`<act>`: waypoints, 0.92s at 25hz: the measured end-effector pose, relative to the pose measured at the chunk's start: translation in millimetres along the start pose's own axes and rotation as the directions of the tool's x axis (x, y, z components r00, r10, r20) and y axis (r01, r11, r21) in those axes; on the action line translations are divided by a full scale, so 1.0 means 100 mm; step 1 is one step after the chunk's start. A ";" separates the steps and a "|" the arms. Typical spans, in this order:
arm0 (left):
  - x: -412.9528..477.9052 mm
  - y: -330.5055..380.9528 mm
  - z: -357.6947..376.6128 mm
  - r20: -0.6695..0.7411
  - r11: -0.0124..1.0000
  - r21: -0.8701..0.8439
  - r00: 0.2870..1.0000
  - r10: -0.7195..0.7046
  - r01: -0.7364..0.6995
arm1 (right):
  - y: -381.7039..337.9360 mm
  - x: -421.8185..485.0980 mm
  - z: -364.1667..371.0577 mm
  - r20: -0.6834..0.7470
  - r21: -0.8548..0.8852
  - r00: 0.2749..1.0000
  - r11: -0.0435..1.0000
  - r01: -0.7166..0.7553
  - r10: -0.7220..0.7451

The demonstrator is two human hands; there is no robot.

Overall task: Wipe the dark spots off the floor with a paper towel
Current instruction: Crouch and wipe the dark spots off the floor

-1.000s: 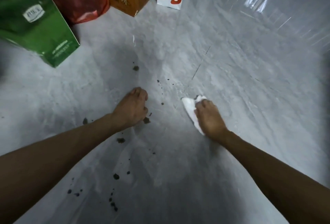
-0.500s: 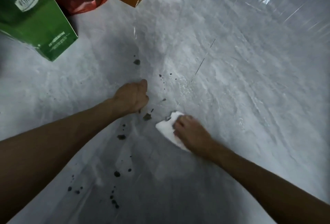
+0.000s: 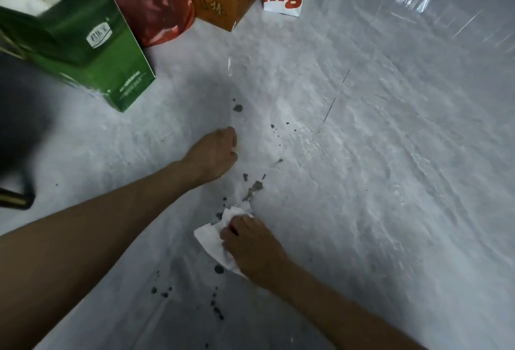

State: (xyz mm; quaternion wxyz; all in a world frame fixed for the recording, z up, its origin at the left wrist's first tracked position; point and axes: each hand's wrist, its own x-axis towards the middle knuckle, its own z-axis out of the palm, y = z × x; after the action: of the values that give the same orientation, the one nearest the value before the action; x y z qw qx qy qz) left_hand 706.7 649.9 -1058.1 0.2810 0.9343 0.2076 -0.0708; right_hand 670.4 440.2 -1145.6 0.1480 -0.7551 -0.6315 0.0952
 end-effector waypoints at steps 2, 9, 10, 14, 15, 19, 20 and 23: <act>-0.05 -0.18 -0.10 -0.051 0.998 -0.030 0.997 -0.053 0.051 | 0.56 0.13 -0.27 0.034 -0.088 0.996 0.993 0.080 -0.078; 0.03 -0.53 -0.18 -0.045 0.988 0.082 0.991 -0.127 0.131 | 1.92 0.98 -0.83 -0.396 -0.021 0.534 0.574 -0.819 0.747; 0.06 -0.55 -0.16 -0.036 0.985 0.099 0.990 -0.137 0.140 | 1.73 1.14 -0.72 -0.385 0.002 0.563 0.611 -0.792 0.731; 0.13 -0.56 -0.11 -0.031 0.975 0.128 0.984 -0.177 0.180 | 1.16 1.19 -0.36 -0.054 -0.165 0.996 0.983 -0.080 0.072; 0.14 -0.56 -0.11 -0.025 0.975 0.110 0.981 -0.190 0.192 | 1.36 1.17 -0.48 0.035 -0.152 0.998 0.986 0.064 -0.059; 0.25 -0.56 -0.15 -0.024 0.956 0.140 0.966 -0.258 0.259 | 2.19 1.18 -0.95 -0.120 -0.162 0.908 0.894 -0.417 0.402; 0.29 -0.55 -0.15 0.002 0.948 0.155 0.960 -0.282 0.278 | 2.19 1.17 -0.94 -0.175 -0.181 0.877 0.861 -0.476 0.448; 0.42 -0.51 -0.12 0.090 0.930 0.187 0.937 -0.338 0.317 | 1.73 0.94 -0.70 -0.050 -0.162 0.974 0.960 -0.227 0.222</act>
State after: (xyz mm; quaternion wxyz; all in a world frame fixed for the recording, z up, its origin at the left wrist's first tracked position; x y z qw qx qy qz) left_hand 722.9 710.1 -1083.9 0.1968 0.9009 0.3366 -0.1905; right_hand 870.6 497.8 -1135.3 0.0824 -0.8330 -0.5451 0.0464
